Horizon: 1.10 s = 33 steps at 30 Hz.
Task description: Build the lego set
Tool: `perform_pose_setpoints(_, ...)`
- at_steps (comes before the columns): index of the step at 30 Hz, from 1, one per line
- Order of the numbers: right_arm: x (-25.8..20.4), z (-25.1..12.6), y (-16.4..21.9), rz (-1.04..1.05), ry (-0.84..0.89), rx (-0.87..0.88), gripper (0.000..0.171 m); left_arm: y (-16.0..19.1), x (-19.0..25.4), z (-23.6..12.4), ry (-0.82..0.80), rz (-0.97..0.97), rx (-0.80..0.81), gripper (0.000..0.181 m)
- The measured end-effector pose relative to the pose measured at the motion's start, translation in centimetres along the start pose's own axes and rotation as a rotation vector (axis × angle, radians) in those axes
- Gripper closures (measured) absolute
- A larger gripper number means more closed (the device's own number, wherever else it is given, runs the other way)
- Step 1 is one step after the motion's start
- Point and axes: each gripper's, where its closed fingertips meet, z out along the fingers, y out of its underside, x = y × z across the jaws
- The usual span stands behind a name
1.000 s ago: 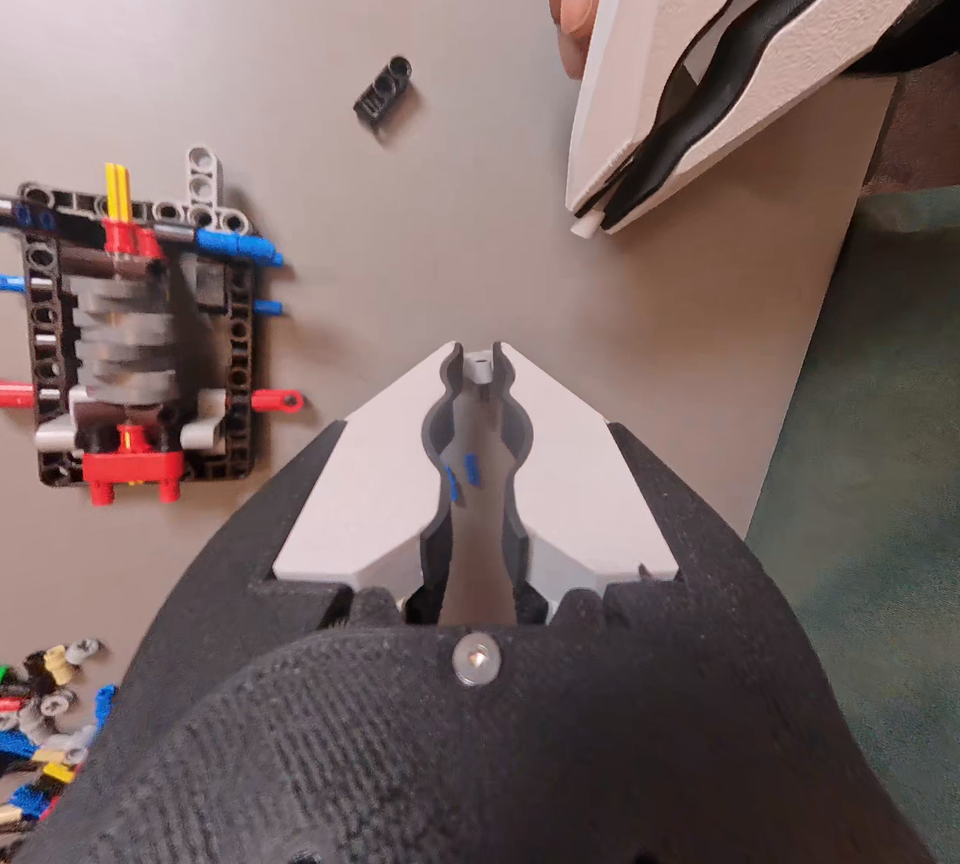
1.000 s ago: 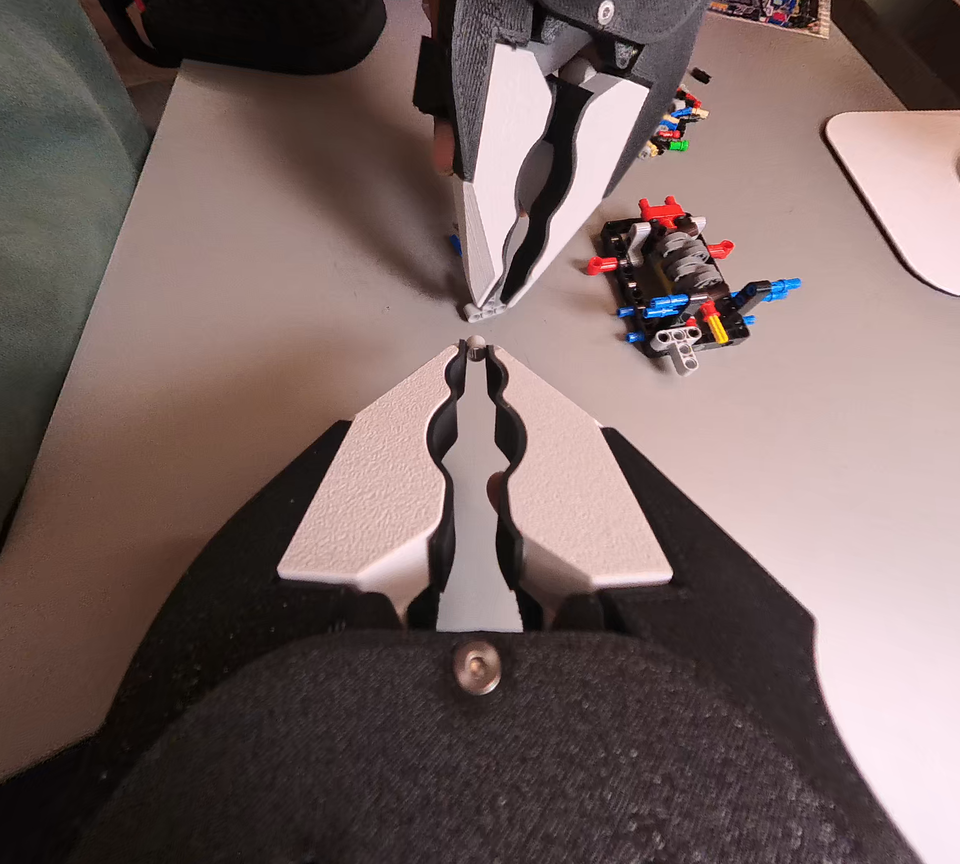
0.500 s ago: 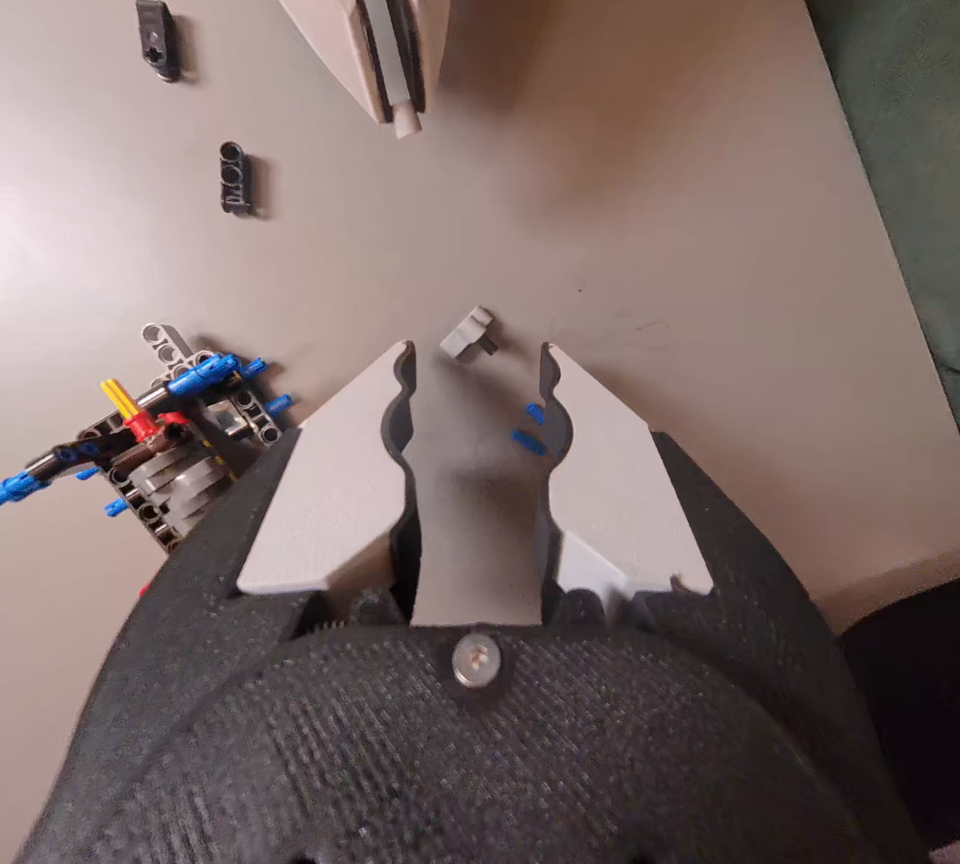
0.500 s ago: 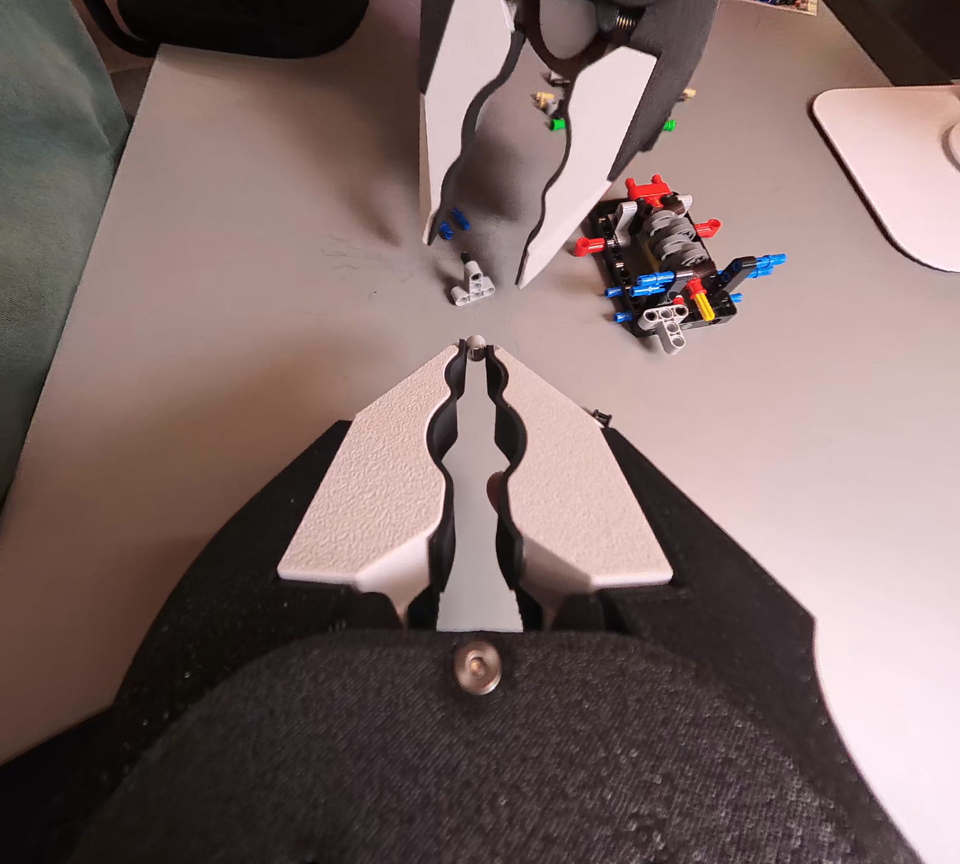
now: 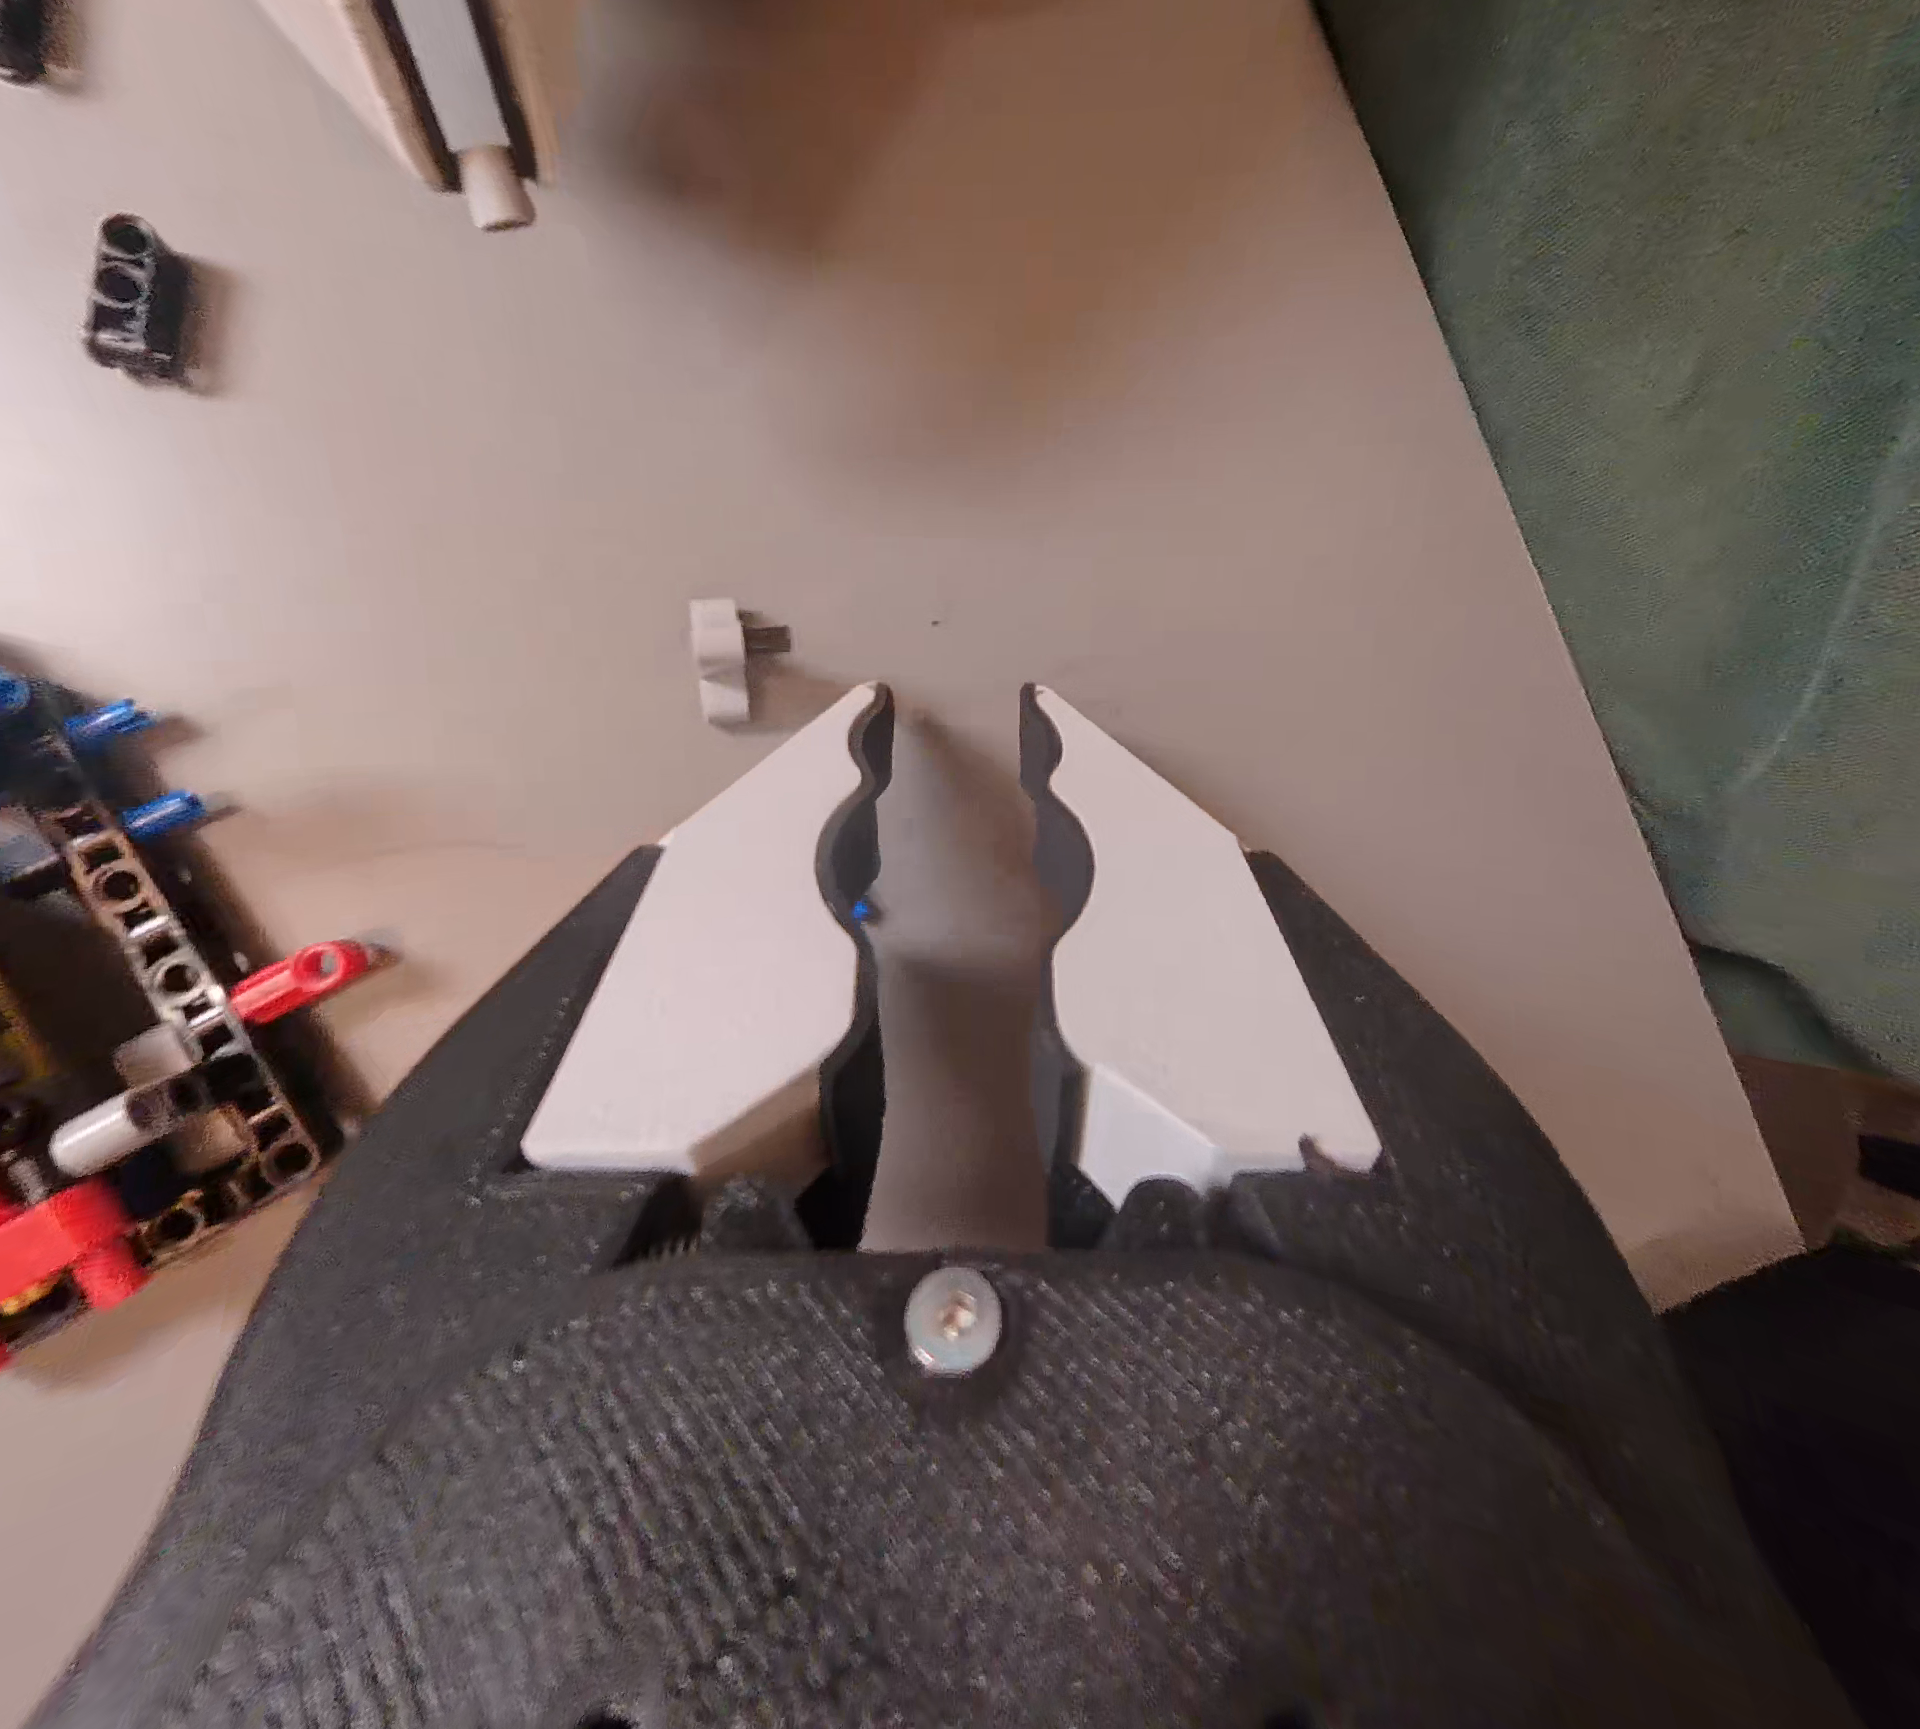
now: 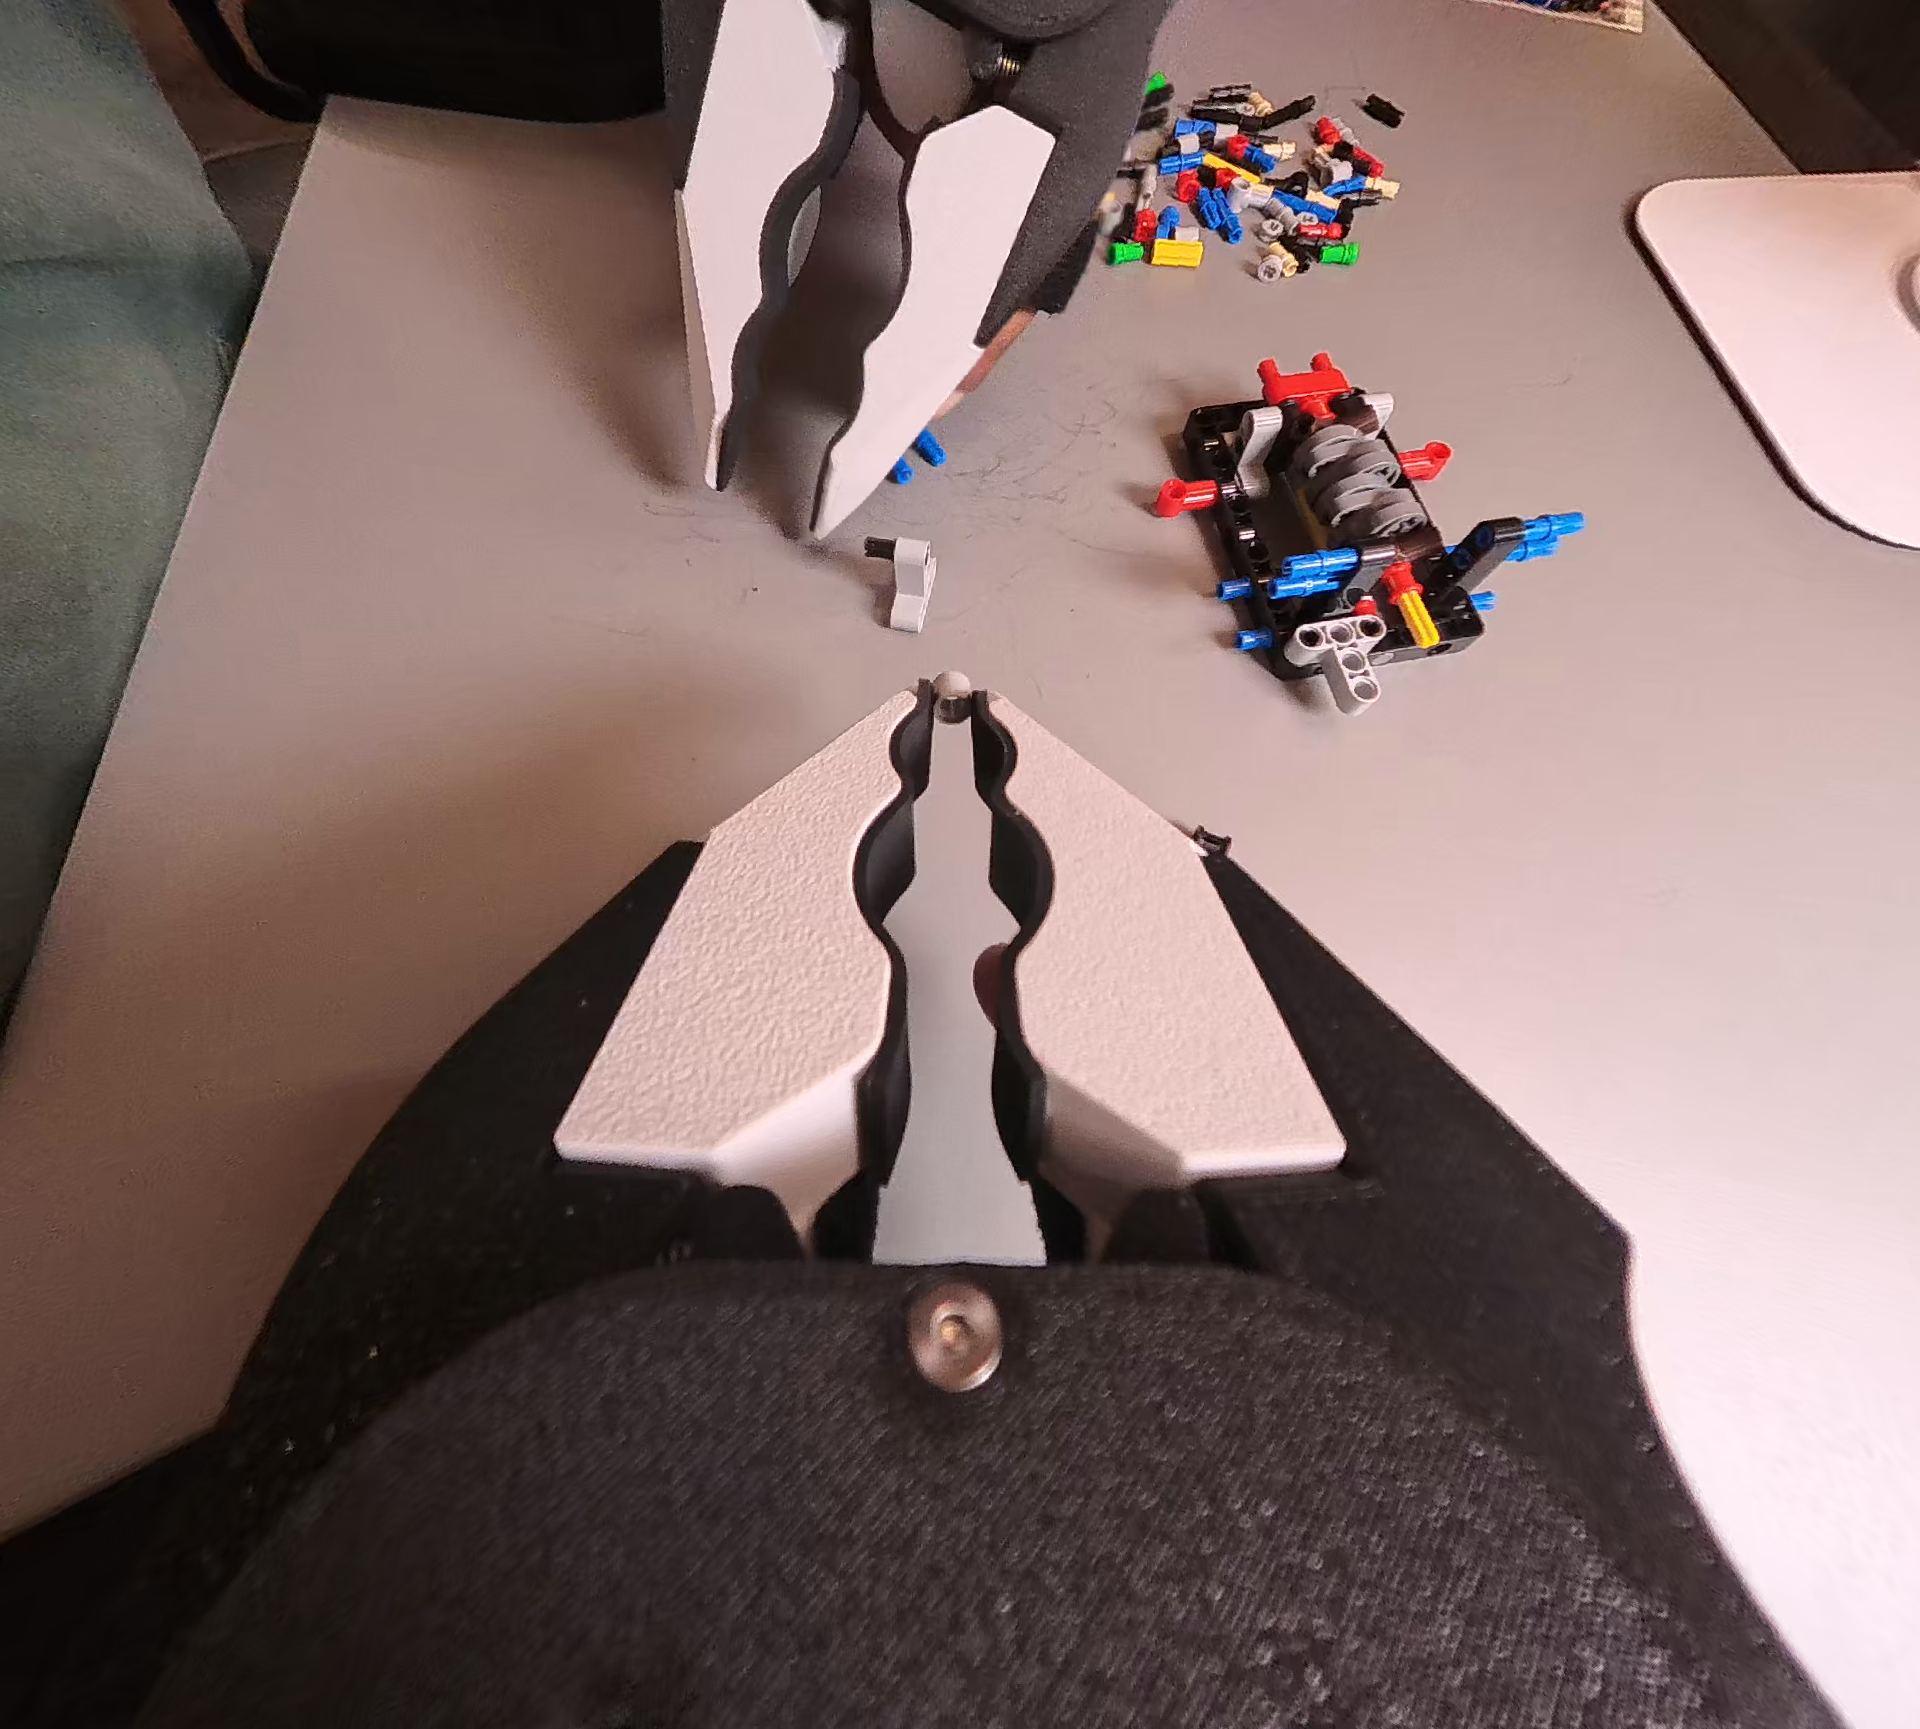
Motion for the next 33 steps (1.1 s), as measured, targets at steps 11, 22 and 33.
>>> perform_pose_setpoints(11,0.3,0.0,0.1,0.018,0.009,0.004,0.166,0.2,-3.2,-0.2,-0.136,-0.028,0.007,0.16)
perform_pose_setpoints(22,0.2,-0.1,-0.1,0.016,0.003,0.016,0.166,-0.8,-2.3,0.4,-0.224,-0.096,0.115,0.162)
perform_pose_setpoints(33,0.0,0.3,0.2,0.033,-0.023,0.017,0.166,-2.5,-3.9,-0.6,-0.474,-0.209,0.331,0.163)
